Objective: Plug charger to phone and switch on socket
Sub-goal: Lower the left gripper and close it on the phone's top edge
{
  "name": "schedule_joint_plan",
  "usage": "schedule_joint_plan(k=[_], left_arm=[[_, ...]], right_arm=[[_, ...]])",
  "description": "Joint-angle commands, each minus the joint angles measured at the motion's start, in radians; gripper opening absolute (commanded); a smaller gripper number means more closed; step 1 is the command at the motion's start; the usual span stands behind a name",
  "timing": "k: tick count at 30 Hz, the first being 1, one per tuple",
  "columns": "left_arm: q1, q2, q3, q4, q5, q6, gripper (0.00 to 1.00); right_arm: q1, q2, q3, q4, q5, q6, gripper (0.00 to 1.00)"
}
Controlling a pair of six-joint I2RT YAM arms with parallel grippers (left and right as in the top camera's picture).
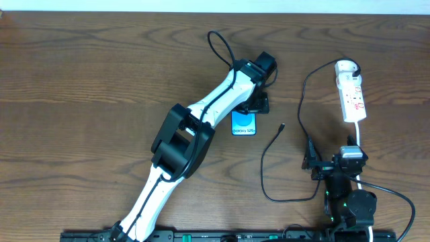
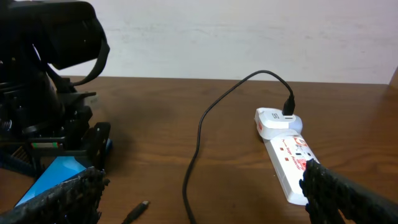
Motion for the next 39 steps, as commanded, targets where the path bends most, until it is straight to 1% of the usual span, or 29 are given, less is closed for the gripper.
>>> schedule_joint_plan(k=[1, 16, 22, 30, 35, 39], left_arm=[[0.000, 0.029, 0.005, -0.001, -0.031, 0.009, 0.98], [0.000, 0.029, -0.001, 0.024, -0.032, 0.010, 0.98], [0.000, 0.029, -0.032, 0.022, -0.102, 0.009, 0.98], [0.000, 0.029, -0.074, 0.037, -0.101, 0.009, 0.98], [0.000, 0.029, -0.074, 0.043, -0.066, 0.012, 0.98], [-0.002, 0.029, -0.074, 0.043, -0.064, 0.042, 0.99]], right_arm=[[-0.002, -0.008, -0.001, -0.006, 0.001, 0.011, 0.99], [-0.002, -0.008, -0.001, -0.006, 0.001, 0.011, 0.99], [-0.002, -0.008, -0.001, -0.006, 0.001, 0.011, 0.99], [-0.002, -0.008, -0.001, -0.006, 0.001, 0.011, 0.99], [-0.002, -0.008, -0.001, -0.006, 0.001, 0.011, 0.99], [-0.002, -0.008, -0.001, -0.006, 0.001, 0.011, 0.99]])
